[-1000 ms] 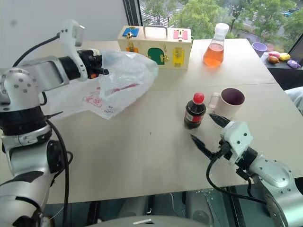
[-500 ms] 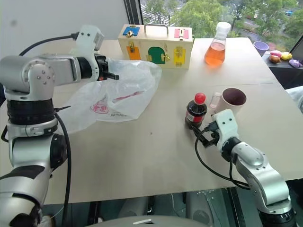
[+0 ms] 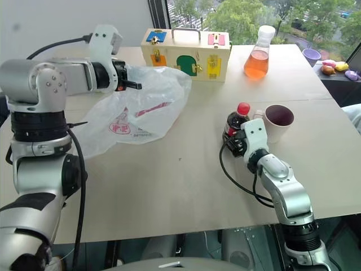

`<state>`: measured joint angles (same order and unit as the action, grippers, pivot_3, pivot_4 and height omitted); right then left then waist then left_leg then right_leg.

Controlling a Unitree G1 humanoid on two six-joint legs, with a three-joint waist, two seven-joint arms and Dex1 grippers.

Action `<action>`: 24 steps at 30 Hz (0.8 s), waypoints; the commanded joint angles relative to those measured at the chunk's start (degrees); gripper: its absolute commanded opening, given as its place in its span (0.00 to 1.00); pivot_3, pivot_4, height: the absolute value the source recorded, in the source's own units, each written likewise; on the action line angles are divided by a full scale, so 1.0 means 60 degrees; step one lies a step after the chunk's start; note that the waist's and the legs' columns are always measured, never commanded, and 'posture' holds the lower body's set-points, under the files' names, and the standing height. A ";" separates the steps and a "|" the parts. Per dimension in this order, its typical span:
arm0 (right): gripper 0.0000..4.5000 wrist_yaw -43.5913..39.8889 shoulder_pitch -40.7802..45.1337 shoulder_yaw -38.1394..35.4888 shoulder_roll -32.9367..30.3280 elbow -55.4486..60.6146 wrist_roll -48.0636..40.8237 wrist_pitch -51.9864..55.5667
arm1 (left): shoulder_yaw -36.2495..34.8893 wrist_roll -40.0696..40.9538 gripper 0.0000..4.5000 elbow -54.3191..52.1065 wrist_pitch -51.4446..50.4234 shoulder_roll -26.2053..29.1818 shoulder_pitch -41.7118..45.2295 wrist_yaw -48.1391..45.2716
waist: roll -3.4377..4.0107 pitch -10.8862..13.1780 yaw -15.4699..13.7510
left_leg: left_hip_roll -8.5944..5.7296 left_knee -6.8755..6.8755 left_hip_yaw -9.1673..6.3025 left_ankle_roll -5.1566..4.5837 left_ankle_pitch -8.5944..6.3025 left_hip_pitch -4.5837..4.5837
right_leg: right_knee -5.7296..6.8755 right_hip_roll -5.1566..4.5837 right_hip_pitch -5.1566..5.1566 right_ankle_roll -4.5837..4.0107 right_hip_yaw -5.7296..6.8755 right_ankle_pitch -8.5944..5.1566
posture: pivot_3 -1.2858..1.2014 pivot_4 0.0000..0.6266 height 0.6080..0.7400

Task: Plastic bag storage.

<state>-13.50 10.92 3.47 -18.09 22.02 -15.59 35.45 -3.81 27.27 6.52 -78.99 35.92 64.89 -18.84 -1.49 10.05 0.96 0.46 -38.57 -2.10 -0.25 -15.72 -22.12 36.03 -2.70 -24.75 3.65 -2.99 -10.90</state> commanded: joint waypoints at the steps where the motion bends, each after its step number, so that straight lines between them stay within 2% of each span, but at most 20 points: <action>1: 0.66 -0.0221 0.0534 -0.0262 -0.0057 0.0541 -0.0144 -0.0033 | -0.0120 -0.0133 0.00 -0.0116 0.0014 0.0016 0.0380 -0.0076 | 0.0002 0.0001 0.0011 | 0.0000 0.0000 0.0003 0.0001 0.0001 -0.0006 | 0.0000 0.0000 -0.0007 -0.0001 -0.0003 0.0001 | 0.52 0.24 1.00; 4: 0.66 -0.0602 0.0727 -0.0106 -0.0169 0.0818 -0.0315 0.0060 | -0.0263 -0.0263 0.00 0.0109 0.0107 -0.0233 0.0574 0.0113 | 0.0002 0.0002 0.0013 | 0.0000 0.0002 -0.0001 0.0001 0.0000 -0.0009 | 0.0007 0.0000 -0.0014 -0.0001 0.0000 0.0001 | 0.52 0.24 1.00; 7: 0.66 -0.1547 0.0923 0.0141 -0.0399 0.1499 -0.0933 0.0107 | -0.0388 -0.0479 0.00 0.0603 0.0243 -0.0508 0.0885 0.0340 | 0.0003 0.0003 0.0013 | -0.0001 0.0003 -0.0003 0.0000 0.0000 -0.0011 | 0.0007 0.0000 -0.0014 -0.0001 0.0002 0.0001 | 0.52 0.24 1.00; 10: 0.66 -0.3355 0.1111 0.0388 -0.1097 0.2425 -0.2601 0.0898 | -0.0433 -0.0661 0.00 0.1045 0.0434 -0.0768 0.1161 0.0474 | 0.0006 0.0006 0.0019 | -0.0004 0.0003 -0.0004 -0.0001 0.0000 -0.0013 | 0.0003 0.0000 -0.0014 -0.0001 0.0002 0.0001 | 0.52 0.24 1.00; 12: 0.66 -0.4211 0.2039 0.0849 -0.1404 0.1978 -0.3139 0.1666 | -0.0503 -0.0683 0.00 0.1342 0.0453 -0.1011 0.1425 0.0501 | 0.0003 0.0010 0.0084 | -0.0003 0.0004 -0.0006 -0.0002 -0.0001 -0.0012 | 0.0001 0.0000 -0.0012 0.0000 0.0003 0.0001 | 0.52 0.24 1.00; 14: 0.66 -0.4555 0.3106 0.1677 -0.1474 0.1069 -0.2607 0.1753 | -0.0495 -0.0733 0.00 0.1624 0.0494 -0.1209 0.1698 0.0476 | -0.0004 0.0015 0.0153 | -0.0004 0.0001 -0.0008 -0.0003 0.0000 -0.0010 | 0.0002 0.0000 -0.0011 0.0001 0.0005 0.0002 | 0.52 0.24 1.00; 19: 0.66 -0.4471 0.5037 0.3061 -0.0158 -0.1287 -0.1484 0.1285 | -0.0311 -0.0991 0.00 0.2249 0.0615 -0.1510 0.2400 0.0449 | -0.0005 0.0016 0.0229 | -0.0004 -0.0001 -0.0013 0.0000 0.0001 0.0006 | 0.0045 0.0001 -0.0012 0.0000 0.0006 0.0001 | 0.52 0.24 1.00; 24: 0.66 -0.3591 0.5486 0.3201 0.1400 -0.2930 -0.0740 0.1067 | -0.0324 -0.1131 0.00 0.2405 0.0481 -0.1680 0.2790 0.0448 | -0.0005 0.0014 0.0246 | -0.0015 -0.0003 -0.0001 0.0042 0.0025 -0.0049 | 0.0094 -0.0012 -0.0087 -0.0003 -0.0006 0.0002 | 0.52 0.24 1.00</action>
<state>-36.87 42.17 24.13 -11.29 4.45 -20.66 44.21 -5.47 20.68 21.78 -76.53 25.59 79.38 -16.04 -1.51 10.13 2.44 0.36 -38.62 -2.11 0.06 -15.52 -22.72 36.80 -2.79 -25.56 3.63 -3.03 -10.87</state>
